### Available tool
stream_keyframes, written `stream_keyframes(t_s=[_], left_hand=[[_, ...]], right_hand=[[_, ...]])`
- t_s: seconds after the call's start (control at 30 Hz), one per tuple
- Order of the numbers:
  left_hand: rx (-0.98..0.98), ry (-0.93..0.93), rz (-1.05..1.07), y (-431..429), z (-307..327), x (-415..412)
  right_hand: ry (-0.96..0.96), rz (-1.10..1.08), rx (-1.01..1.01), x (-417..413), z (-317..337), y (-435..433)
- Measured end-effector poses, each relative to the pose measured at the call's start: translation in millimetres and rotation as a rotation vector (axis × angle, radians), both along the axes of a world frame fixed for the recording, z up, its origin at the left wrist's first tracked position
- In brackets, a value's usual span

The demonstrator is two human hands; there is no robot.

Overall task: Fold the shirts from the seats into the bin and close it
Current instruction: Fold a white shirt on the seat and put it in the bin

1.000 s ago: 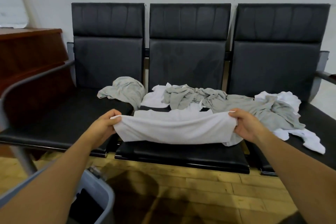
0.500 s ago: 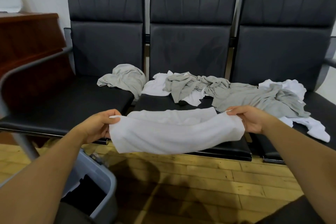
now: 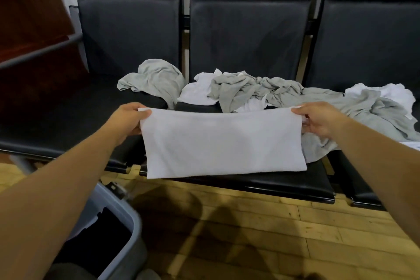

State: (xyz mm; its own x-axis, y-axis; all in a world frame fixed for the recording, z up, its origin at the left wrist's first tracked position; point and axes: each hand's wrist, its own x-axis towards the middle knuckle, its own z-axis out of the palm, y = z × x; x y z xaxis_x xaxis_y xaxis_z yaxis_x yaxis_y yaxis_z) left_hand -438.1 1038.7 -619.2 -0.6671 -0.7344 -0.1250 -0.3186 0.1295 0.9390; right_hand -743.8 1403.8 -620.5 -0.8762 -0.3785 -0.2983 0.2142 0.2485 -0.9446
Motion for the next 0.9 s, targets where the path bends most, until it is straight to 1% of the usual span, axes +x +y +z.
stream_keyframes(t_s=[0.17, 0.23, 0.33, 0.43, 0.5, 0.57, 0.63, 0.7, 0.73, 0.77, 0.83, 0.9], left_hand=[[-0.060, -0.081, 0.082, -22.1, -33.7, -29.7], [-0.117, -0.138, 0.099, -24.8, -46.4, -41.7], [-0.240, -0.223, 0.118, -19.3, -54.6, -56.2], [-0.306, -0.315, 0.126, -17.7, -66.0, -63.8], [-0.328, -0.374, 0.133, -17.3, -70.0, -63.0], [-0.321, -0.414, 0.141, -16.8, -71.9, -62.2], [-0.302, -0.448, 0.129, -13.6, -70.9, -61.6], [-0.236, -0.481, 0.122, -7.8, -67.2, -59.3], [-0.199, -0.498, 0.120, -5.4, -66.5, -57.6], [-0.180, -0.516, 0.111, -2.5, -66.2, -55.7], [-0.189, -0.549, 0.073, 5.7, -65.9, -51.3], [-0.187, -0.552, 0.057, 14.4, -66.4, -47.2]], right_hand=[[0.086, -0.075, 0.078, -26.6, -22.2, -32.9], [0.173, -0.104, 0.193, -30.9, -37.4, -44.8], [0.379, -0.117, 0.430, -32.7, -61.2, -52.7], [0.546, -0.138, 0.517, -27.9, -74.1, -53.8], [0.598, -0.145, 0.557, -24.2, -78.6, -57.0], [0.609, -0.138, 0.615, -19.1, -79.3, -61.4], [0.658, -0.093, 0.685, -12.2, -77.4, -66.2], [0.807, -0.011, 0.793, -0.9, -69.6, -71.9], [0.893, 0.048, 0.817, 5.8, -65.2, -75.0], [0.944, 0.117, 0.800, 13.3, -61.0, -78.5], [0.932, 0.286, 0.704, 32.2, -53.6, -84.6], [0.852, 0.434, 0.649, 54.9, -50.2, -87.9]])
